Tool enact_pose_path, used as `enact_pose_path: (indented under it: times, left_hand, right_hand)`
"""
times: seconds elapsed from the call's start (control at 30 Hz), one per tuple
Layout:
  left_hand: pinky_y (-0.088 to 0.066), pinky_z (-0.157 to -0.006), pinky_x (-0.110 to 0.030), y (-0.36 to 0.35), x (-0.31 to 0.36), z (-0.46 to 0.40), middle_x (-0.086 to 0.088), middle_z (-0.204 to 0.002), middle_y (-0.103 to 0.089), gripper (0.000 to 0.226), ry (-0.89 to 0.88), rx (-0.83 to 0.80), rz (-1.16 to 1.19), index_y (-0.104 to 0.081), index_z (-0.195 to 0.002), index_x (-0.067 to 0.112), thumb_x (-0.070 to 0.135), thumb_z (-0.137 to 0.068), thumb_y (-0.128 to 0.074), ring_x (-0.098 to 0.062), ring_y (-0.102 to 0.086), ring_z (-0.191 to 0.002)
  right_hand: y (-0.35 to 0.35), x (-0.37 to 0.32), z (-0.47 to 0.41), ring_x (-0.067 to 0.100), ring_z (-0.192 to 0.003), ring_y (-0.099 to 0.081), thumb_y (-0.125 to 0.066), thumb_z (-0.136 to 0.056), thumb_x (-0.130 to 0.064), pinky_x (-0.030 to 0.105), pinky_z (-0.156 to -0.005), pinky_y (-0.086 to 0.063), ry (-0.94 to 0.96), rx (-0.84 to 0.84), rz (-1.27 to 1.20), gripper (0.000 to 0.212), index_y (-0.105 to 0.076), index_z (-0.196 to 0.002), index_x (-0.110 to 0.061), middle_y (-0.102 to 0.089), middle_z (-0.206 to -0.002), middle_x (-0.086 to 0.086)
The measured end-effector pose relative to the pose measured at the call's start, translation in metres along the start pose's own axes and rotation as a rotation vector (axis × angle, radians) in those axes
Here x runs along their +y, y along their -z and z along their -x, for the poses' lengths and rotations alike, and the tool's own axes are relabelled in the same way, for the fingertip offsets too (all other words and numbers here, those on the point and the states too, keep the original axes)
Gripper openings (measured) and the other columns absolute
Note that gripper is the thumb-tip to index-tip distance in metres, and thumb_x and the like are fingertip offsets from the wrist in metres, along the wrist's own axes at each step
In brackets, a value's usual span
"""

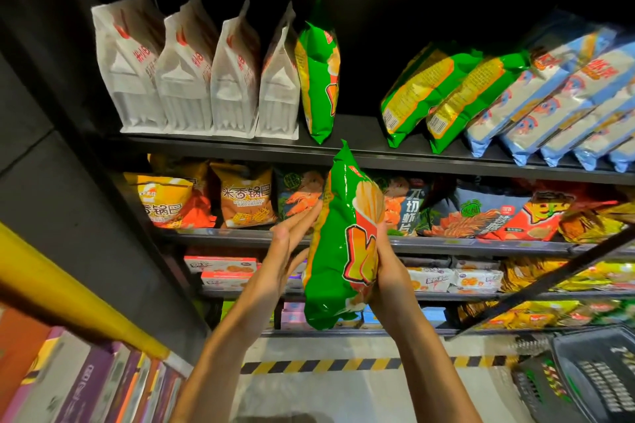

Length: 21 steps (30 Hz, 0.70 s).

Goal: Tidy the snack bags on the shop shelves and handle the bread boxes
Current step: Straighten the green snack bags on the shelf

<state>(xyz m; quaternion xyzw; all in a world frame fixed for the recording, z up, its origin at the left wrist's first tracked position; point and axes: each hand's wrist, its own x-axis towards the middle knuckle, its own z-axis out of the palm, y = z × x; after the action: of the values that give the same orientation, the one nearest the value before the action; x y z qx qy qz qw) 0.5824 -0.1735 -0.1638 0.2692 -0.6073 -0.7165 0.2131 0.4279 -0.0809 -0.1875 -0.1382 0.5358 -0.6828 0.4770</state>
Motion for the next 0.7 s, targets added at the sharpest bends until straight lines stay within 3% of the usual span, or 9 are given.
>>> enact_pose_path:
  times: [0.07, 0.13, 0.23, 0.3, 0.37, 0.47, 0.53, 0.6, 0.7]
  left_hand:
    - [-0.046, -0.096, -0.013, 0.014, -0.009, 0.001, 0.007, -0.139, -0.060, 0.070, -0.101, -0.036, -0.060, -0.052, -0.148, 0.025, 0.072, -0.098, -0.036, 0.000, -0.044, -0.140]
    - [-0.048, -0.103, -0.021, 0.027, -0.015, -0.002, 0.005, -0.124, -0.067, 0.063, -0.080, -0.028, -0.054, -0.059, -0.137, 0.025, 0.071, -0.095, -0.046, -0.012, -0.047, -0.142]
    - [-0.049, -0.099, -0.019, 0.011, -0.009, -0.006, 0.034, -0.137, -0.057, 0.052, 0.020, -0.018, -0.073, -0.040, -0.146, 0.050, 0.056, -0.095, -0.052, 0.009, -0.053, -0.130]
    - [-0.055, -0.087, -0.017, 0.005, -0.012, 0.003, 0.028, -0.136, -0.060, 0.060, 0.005, -0.055, 0.008, -0.034, -0.147, 0.048, 0.042, -0.092, -0.057, 0.009, -0.062, -0.118]
    - [-0.056, -0.088, -0.019, 0.003, -0.025, -0.003, 0.022, -0.137, -0.060, 0.058, -0.050, -0.035, -0.037, -0.034, -0.145, 0.050, 0.041, -0.092, -0.058, 0.005, -0.063, -0.118]
    - [-0.055, -0.090, -0.018, -0.002, -0.027, -0.010, 0.025, -0.134, -0.060, 0.045, -0.060, 0.133, -0.014, -0.035, -0.143, 0.051, 0.042, -0.101, -0.049, 0.009, -0.062, -0.117]
    - [-0.055, -0.076, -0.012, -0.001, -0.032, -0.015, 0.020, -0.127, -0.062, 0.036, -0.058, 0.276, 0.087, -0.039, -0.142, 0.042, 0.037, -0.107, -0.039, 0.012, -0.067, -0.101]
    - [-0.053, -0.062, -0.011, -0.004, -0.027, -0.018, 0.013, -0.116, -0.070, 0.029, -0.023, 0.357, 0.181, -0.046, -0.135, 0.039, 0.034, -0.110, -0.034, 0.009, -0.071, -0.086]
    - [-0.051, -0.056, -0.008, -0.010, -0.025, -0.018, 0.037, -0.082, -0.071, 0.025, 0.008, 0.370, 0.244, -0.046, -0.111, 0.050, 0.030, -0.111, -0.031, 0.017, -0.067, -0.072]
  right_hand:
    - [0.001, -0.002, 0.001, 0.028, -0.119, -0.070, -0.048, -0.090, -0.060, 0.054, -0.107, -0.051, 0.022, 0.004, 0.040, 0.065, -0.059, -0.139, -0.019, -0.074, -0.127, 0.008]
    - [0.002, -0.004, 0.004, 0.026, -0.123, -0.068, -0.052, -0.098, -0.060, 0.055, -0.110, -0.049, 0.067, -0.002, 0.119, 0.057, -0.058, -0.141, -0.024, -0.072, -0.131, 0.004]
    - [0.006, -0.008, 0.005, 0.016, -0.117, -0.070, -0.055, -0.104, -0.044, 0.038, -0.095, -0.059, 0.200, 0.001, 0.266, 0.036, -0.056, -0.138, -0.032, -0.074, -0.125, -0.009]
    - [0.002, -0.012, 0.007, 0.016, -0.108, -0.074, -0.059, -0.101, -0.033, 0.028, -0.082, -0.062, 0.250, 0.018, 0.279, 0.036, -0.055, -0.136, -0.034, -0.076, -0.119, -0.004]
    - [0.000, -0.012, 0.006, 0.020, -0.112, -0.073, -0.062, -0.096, -0.034, 0.030, -0.084, -0.062, 0.267, 0.029, 0.302, 0.044, -0.052, -0.139, -0.033, -0.074, -0.125, 0.001]
    - [0.000, -0.018, 0.008, 0.029, -0.135, -0.058, -0.040, -0.102, -0.056, 0.045, -0.108, -0.052, 0.265, -0.037, 0.390, 0.058, -0.050, -0.149, -0.025, -0.063, -0.143, 0.000]
    - [0.009, -0.022, 0.007, 0.025, -0.140, -0.054, -0.023, -0.101, -0.064, 0.045, -0.116, -0.044, 0.224, -0.088, 0.355, 0.068, -0.052, -0.149, -0.025, -0.061, -0.147, -0.004]
    - [0.016, -0.023, 0.010, 0.014, -0.139, -0.054, -0.012, -0.106, -0.057, 0.037, -0.114, -0.046, 0.217, -0.154, 0.349, 0.066, -0.055, -0.145, -0.026, -0.060, -0.148, -0.008]
    - [0.010, -0.020, 0.014, 0.010, -0.140, -0.052, -0.008, -0.111, -0.040, 0.032, -0.109, -0.048, 0.186, -0.215, 0.331, 0.059, -0.059, -0.139, -0.034, -0.061, -0.145, -0.016]
